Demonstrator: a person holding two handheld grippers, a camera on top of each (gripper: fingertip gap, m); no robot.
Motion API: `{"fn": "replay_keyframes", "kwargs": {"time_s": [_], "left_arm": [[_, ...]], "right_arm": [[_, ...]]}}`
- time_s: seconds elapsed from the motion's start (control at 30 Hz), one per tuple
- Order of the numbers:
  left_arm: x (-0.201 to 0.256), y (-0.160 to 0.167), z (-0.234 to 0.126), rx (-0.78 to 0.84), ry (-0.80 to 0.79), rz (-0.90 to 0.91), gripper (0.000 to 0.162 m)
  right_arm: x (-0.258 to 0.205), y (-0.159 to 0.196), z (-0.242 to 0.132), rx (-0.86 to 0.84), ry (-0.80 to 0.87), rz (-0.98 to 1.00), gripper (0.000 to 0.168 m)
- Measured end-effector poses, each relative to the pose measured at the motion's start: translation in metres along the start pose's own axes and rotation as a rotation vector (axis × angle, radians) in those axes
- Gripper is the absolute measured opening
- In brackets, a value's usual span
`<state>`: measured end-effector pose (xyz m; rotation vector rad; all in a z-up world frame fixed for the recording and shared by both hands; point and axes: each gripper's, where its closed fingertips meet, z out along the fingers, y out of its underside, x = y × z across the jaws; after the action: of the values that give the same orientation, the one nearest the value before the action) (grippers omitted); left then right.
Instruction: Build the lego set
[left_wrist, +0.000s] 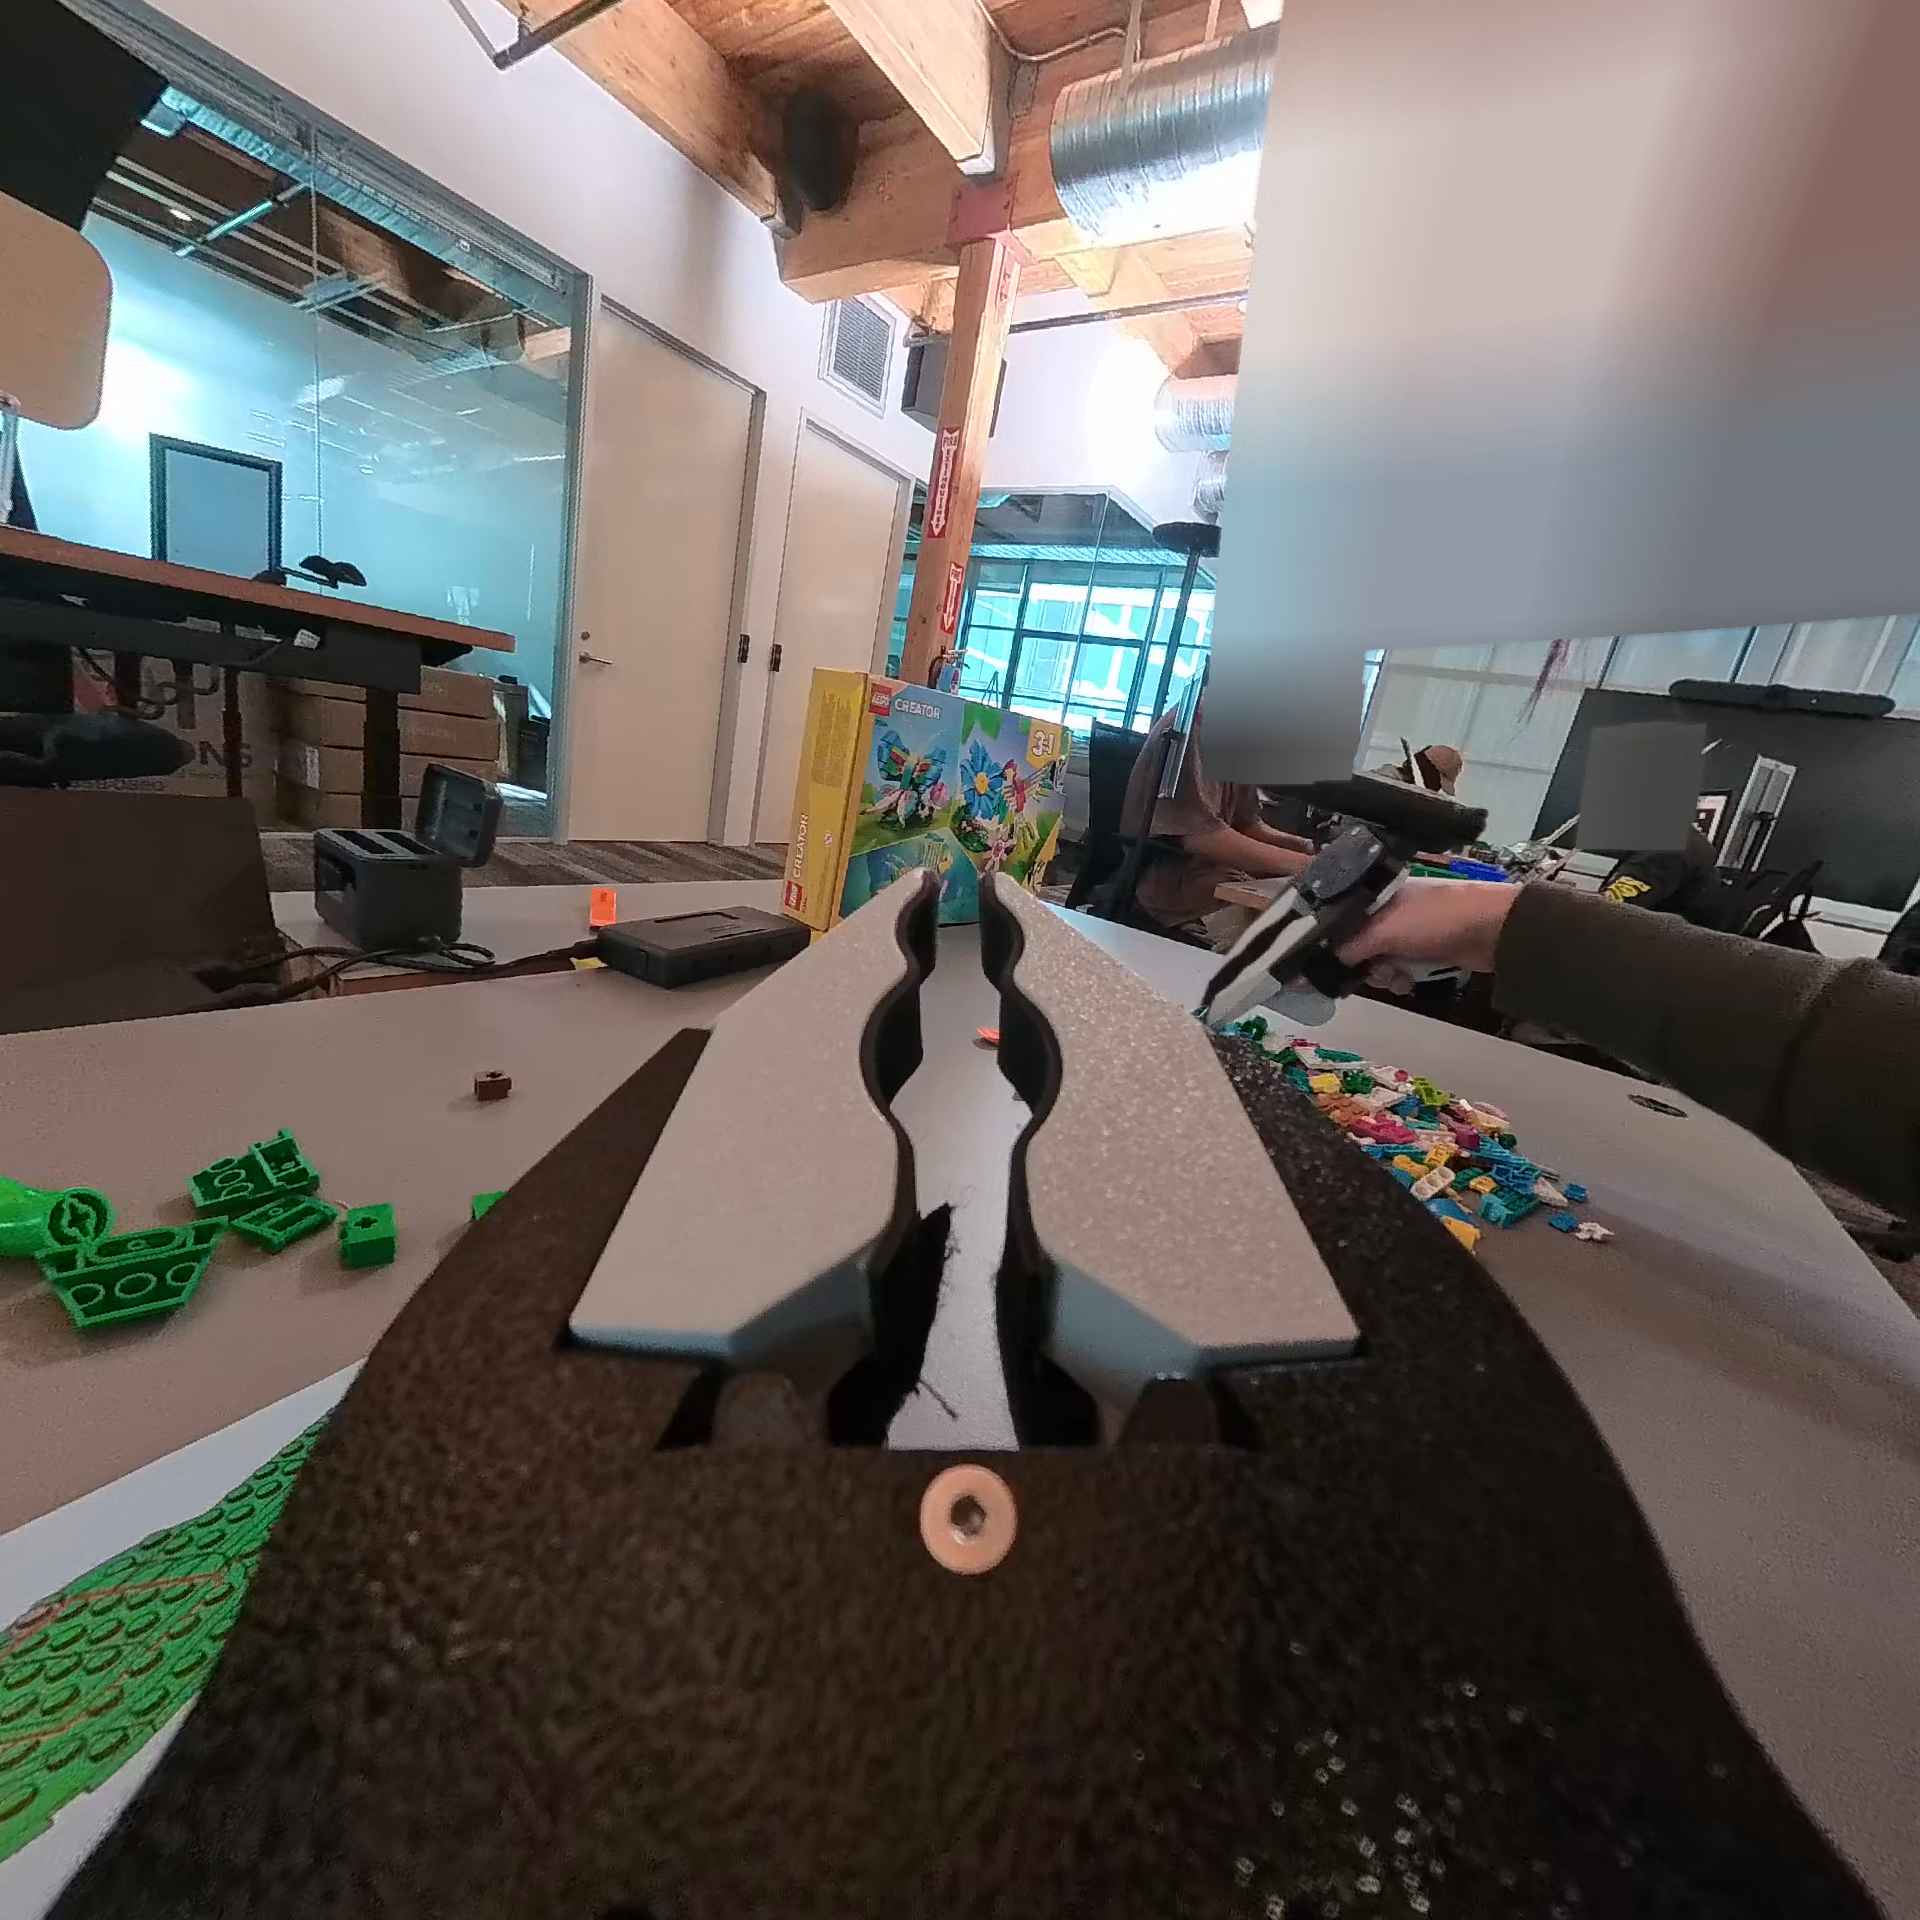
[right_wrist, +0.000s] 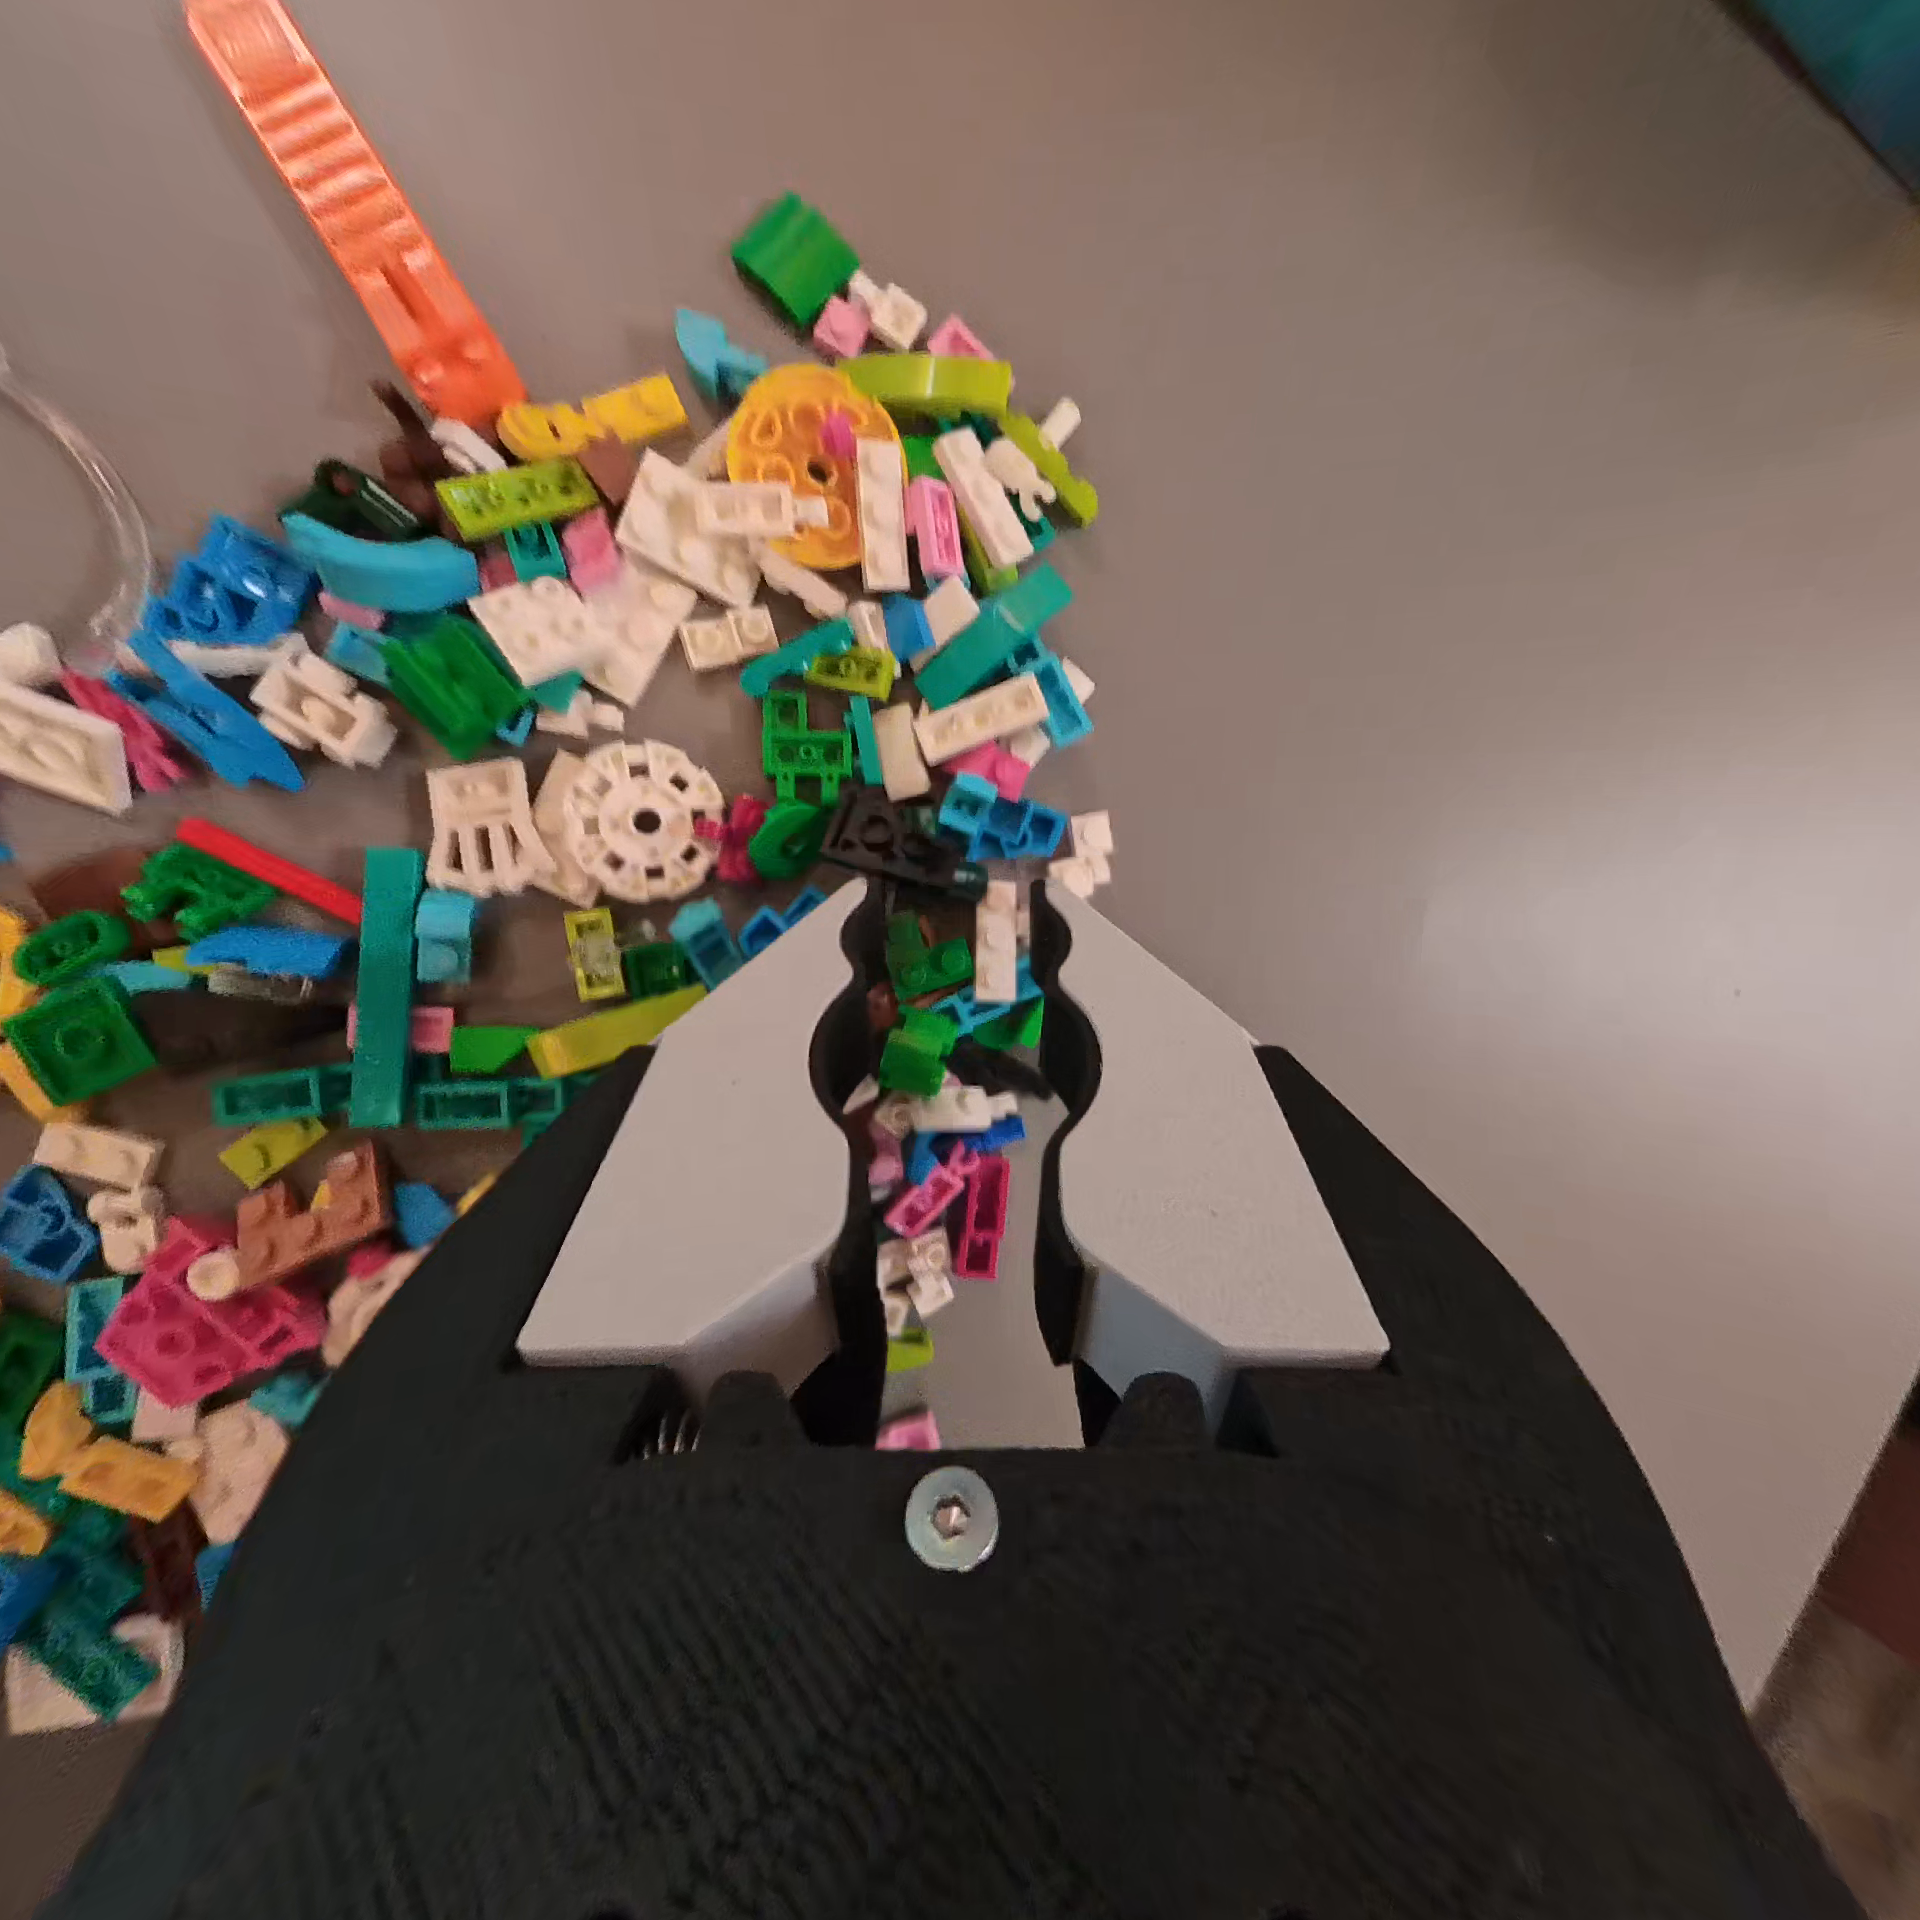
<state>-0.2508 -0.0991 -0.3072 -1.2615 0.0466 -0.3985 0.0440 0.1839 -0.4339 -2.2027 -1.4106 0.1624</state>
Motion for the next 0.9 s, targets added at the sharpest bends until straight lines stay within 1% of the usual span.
{"fn": "replay_keyframes", "kwargs": {"time_s": [0.1,0.17,0.27,0.33,0.5,0.6,0.67,0.7,0.77,0.8,0.9], "left_arm": [[-0.001,0.0,0.0,0.001,-0.001,-0.008,0.005],[-0.001,0.0,0.0,0.002,-0.001,-0.009,0.005],[-0.001,0.0,0.0,0.001,0.0,-0.007,0.005],[-0.001,0.0,0.0,0.0,0.0,-0.006,0.005],[-0.001,0.0,0.0,0.001,-0.001,-0.008,0.005],[-0.001,0.0,0.0,0.001,-0.001,-0.009,0.005],[-0.001,0.0,0.0,0.001,-0.001,-0.008,0.005],[-0.001,0.0,0.0,0.001,-0.001,-0.008,0.005],[-0.001,0.0,0.0,0.0,0.0,-0.008,0.005],[-0.001,0.0,0.0,0.0,0.0,-0.007,0.005],[-0.001,0.0,0.0,0.0,0.0,-0.008,0.005]], "right_arm": [[0.005,0.007,-0.011,-0.009,-0.013,0.018,0.026],[0.003,0.007,-0.018,-0.001,-0.064,0.025,0.028],[0.01,-0.009,-0.024,0.07,-0.06,0.021,0.028],[0.005,-0.017,-0.018,0.082,-0.089,0.005,0.028],[0.004,-0.013,0.004,-0.019,-0.09,-0.066,0.029],[0.02,-0.012,0.011,-0.049,-0.022,-0.058,0.024],[0.034,-0.011,0.008,-0.067,0.037,-0.044,0.022],[0.034,-0.014,0.006,-0.051,0.027,-0.048,0.023],[0.012,-0.024,0.0,0.003,-0.123,-0.04,0.033],[0.004,-0.027,-0.001,0.019,-0.171,-0.037,0.034],[0.007,-0.025,0.009,-0.023,-0.13,-0.09,0.035]]}}
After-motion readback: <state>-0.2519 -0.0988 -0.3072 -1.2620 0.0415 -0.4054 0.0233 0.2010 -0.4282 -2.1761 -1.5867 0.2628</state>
